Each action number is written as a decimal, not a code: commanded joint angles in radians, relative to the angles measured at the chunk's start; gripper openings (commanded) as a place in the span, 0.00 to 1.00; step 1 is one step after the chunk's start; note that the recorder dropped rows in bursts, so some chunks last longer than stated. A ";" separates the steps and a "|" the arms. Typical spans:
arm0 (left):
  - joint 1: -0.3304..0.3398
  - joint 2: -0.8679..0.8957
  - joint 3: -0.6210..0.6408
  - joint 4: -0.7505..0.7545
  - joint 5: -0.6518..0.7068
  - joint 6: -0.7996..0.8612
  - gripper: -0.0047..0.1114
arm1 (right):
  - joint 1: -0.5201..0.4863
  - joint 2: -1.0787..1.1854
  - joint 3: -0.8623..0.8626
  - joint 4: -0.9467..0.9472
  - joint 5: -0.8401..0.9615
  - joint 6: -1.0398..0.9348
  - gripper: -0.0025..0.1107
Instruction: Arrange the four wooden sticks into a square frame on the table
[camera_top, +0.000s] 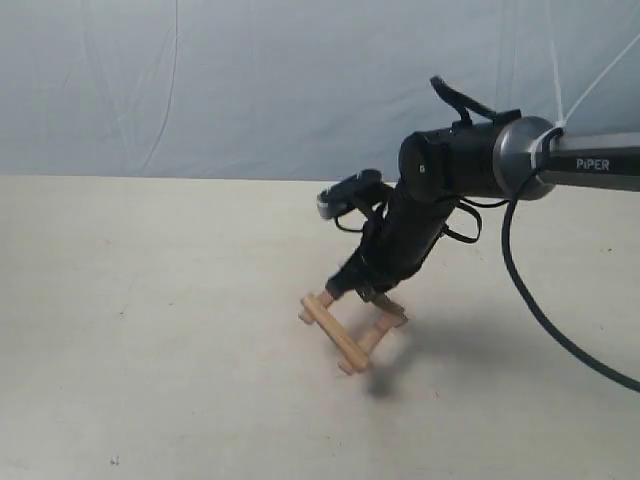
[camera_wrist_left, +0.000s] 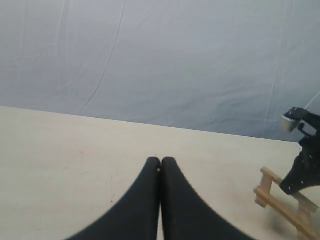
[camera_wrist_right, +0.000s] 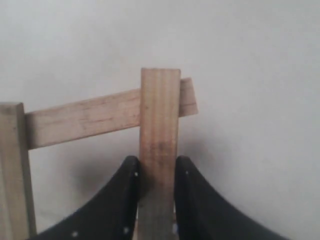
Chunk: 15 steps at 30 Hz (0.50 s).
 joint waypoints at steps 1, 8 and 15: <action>0.002 -0.006 0.003 0.004 0.000 0.004 0.04 | -0.005 0.006 -0.103 0.007 0.067 0.352 0.01; 0.002 -0.006 0.003 0.004 0.000 0.004 0.04 | 0.056 0.068 -0.139 -0.001 0.037 0.578 0.01; 0.002 -0.006 0.003 0.009 0.006 0.004 0.04 | 0.078 0.155 -0.140 -0.005 0.003 0.680 0.01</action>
